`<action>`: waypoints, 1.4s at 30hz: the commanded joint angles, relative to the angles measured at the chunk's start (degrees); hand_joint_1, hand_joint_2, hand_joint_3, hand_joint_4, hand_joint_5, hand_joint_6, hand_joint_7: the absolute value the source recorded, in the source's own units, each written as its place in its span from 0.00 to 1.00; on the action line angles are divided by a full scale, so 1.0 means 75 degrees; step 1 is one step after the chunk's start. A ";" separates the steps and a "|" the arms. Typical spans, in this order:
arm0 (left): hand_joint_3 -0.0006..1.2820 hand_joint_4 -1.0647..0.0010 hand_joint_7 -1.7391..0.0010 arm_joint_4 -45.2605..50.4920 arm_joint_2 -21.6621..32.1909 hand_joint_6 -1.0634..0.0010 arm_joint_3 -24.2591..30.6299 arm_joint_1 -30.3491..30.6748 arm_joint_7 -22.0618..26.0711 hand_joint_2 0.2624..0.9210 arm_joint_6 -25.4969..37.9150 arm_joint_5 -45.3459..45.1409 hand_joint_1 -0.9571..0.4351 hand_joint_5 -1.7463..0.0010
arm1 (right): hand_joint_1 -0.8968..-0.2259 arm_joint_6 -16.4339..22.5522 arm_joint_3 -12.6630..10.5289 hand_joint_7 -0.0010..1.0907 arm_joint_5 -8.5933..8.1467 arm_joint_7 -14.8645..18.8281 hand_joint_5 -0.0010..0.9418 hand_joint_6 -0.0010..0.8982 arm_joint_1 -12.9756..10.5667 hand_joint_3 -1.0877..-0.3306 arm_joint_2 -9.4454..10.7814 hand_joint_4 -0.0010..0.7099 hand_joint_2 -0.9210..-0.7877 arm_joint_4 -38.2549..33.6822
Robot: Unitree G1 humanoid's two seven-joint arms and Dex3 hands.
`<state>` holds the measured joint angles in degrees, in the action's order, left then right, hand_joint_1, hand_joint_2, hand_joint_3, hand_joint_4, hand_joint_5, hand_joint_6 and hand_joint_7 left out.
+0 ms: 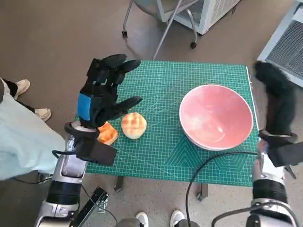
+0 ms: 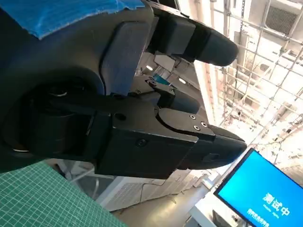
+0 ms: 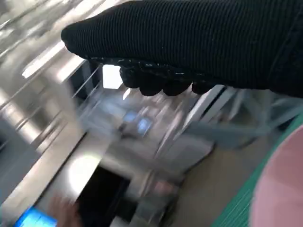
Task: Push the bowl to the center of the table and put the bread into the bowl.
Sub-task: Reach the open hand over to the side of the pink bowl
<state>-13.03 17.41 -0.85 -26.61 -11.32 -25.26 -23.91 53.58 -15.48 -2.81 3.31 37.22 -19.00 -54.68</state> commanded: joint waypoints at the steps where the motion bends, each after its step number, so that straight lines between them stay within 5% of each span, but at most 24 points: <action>1: 0.05 0.84 0.51 -0.0070 0.0002 0.79 0.0051 0.0029 -0.0121 1.00 -0.0116 0.0079 0.60 0.54 | 0.52 -0.0142 -0.0040 0.79 0.0434 -0.0944 0.02 0.04 -0.0173 0.18 -0.0133 0.48 0.00 -0.0699; 5: 0.05 0.84 0.52 -0.0070 0.0017 0.79 0.0057 0.0034 -0.0111 1.00 -0.0114 0.0080 0.60 0.54 | 0.52 -0.0347 -0.0032 0.80 0.0557 -0.1431 0.03 0.03 -0.0179 0.13 -0.0207 0.49 0.00 -0.1310; 12: 0.05 0.83 0.52 -0.0081 0.0066 0.79 0.0082 0.0037 -0.0082 1.00 -0.0111 0.0085 0.61 0.54 | 0.52 -0.0708 -0.0071 0.74 0.0379 -0.1476 0.02 0.03 -0.0182 0.09 -0.0105 0.46 0.00 -0.1912; 32: 0.06 0.83 0.52 0.0158 0.0294 0.78 0.0272 0.0247 0.0064 1.00 -0.0074 0.0132 0.58 0.55 | 0.58 -0.1992 -0.0904 0.69 -0.1166 -0.0184 0.01 0.02 0.0283 0.04 0.1191 0.32 0.00 -0.2393; 42: 0.06 0.83 0.52 0.0404 0.0394 0.78 0.0354 0.0425 0.0073 1.00 0.0051 0.0096 0.57 0.56 | 0.59 -0.2431 -0.1072 0.67 -0.1300 -0.0199 0.00 0.01 0.0684 0.04 0.1548 0.31 0.00 -0.2554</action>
<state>-11.72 19.98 1.23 -24.30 -11.04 -25.30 -23.81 37.43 -22.85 -11.60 1.84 41.87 -8.70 -72.49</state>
